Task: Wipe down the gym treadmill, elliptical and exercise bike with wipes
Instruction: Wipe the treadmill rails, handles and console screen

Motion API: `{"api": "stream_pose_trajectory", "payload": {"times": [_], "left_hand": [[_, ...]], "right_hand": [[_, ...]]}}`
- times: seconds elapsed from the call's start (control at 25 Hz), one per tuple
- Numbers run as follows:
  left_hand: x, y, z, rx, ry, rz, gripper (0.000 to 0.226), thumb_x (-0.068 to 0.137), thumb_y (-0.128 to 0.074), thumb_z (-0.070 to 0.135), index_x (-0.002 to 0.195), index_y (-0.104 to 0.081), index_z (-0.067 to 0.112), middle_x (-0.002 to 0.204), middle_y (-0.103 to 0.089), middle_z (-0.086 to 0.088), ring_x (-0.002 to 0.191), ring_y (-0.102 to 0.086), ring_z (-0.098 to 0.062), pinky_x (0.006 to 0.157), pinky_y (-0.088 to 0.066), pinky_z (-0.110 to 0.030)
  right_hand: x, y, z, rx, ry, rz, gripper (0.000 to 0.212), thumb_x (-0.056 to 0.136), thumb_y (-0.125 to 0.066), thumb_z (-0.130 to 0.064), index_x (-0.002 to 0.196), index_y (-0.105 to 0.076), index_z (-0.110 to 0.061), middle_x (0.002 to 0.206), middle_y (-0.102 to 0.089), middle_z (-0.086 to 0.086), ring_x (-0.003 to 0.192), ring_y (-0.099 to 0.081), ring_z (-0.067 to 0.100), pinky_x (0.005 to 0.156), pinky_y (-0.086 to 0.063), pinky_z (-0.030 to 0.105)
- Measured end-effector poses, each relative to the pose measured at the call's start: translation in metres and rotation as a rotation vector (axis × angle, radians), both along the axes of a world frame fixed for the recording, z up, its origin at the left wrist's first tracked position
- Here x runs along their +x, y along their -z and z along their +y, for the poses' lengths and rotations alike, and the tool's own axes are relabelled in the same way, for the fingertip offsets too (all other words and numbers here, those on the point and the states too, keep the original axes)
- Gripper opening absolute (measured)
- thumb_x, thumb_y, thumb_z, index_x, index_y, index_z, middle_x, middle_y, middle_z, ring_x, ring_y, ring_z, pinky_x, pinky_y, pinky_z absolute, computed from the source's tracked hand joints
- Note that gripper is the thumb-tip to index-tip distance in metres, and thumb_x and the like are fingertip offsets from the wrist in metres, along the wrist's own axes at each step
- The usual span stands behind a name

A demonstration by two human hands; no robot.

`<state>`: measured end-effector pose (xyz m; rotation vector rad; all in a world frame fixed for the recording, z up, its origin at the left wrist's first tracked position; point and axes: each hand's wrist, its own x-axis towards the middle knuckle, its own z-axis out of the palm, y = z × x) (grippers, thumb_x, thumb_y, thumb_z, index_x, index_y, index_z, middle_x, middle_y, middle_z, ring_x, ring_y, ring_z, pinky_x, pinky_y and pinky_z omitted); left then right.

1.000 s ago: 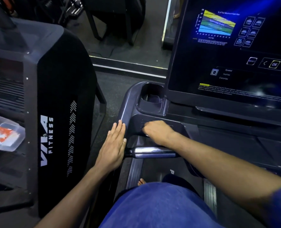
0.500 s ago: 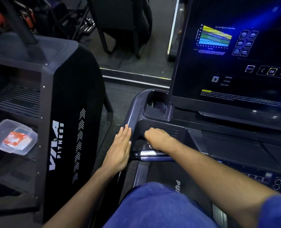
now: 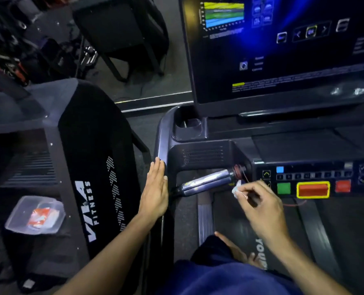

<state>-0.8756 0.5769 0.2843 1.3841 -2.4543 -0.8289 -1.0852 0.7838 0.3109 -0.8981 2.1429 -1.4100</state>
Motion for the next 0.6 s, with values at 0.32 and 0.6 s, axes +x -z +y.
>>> {"api": "stream_pose_trajectory", "payload": {"times": [0.32, 0.6], "left_hand": [[0.005, 0.008, -0.006, -0.015, 0.029, 0.058, 0.053, 0.112, -0.027, 0.029, 0.163, -0.015, 0.02, 0.17, -0.002, 0.012, 0.154, 0.005, 0.0, 0.129, -0.009, -0.037], [0.004, 0.009, -0.007, -0.019, 0.049, 0.066, 0.053, 0.112, -0.026, 0.026, 0.163, -0.014, 0.02, 0.17, 0.0, 0.011, 0.154, 0.008, -0.002, 0.129, -0.007, -0.037]], "right_hand": [[0.05, 0.039, -0.075, -0.069, -0.103, 0.427, 0.001, 0.093, -0.07, -0.017, 0.092, -0.07, -0.017, 0.092, -0.065, -0.004, 0.084, -0.065, 0.018, 0.076, -0.053, 0.034], [0.1, 0.077, -0.069, 0.011, 0.106, -0.391, 0.025, 0.088, -0.069, -0.003, 0.075, -0.07, -0.024, 0.084, -0.072, 0.005, 0.077, -0.068, 0.015, 0.078, -0.059, 0.037]]}}
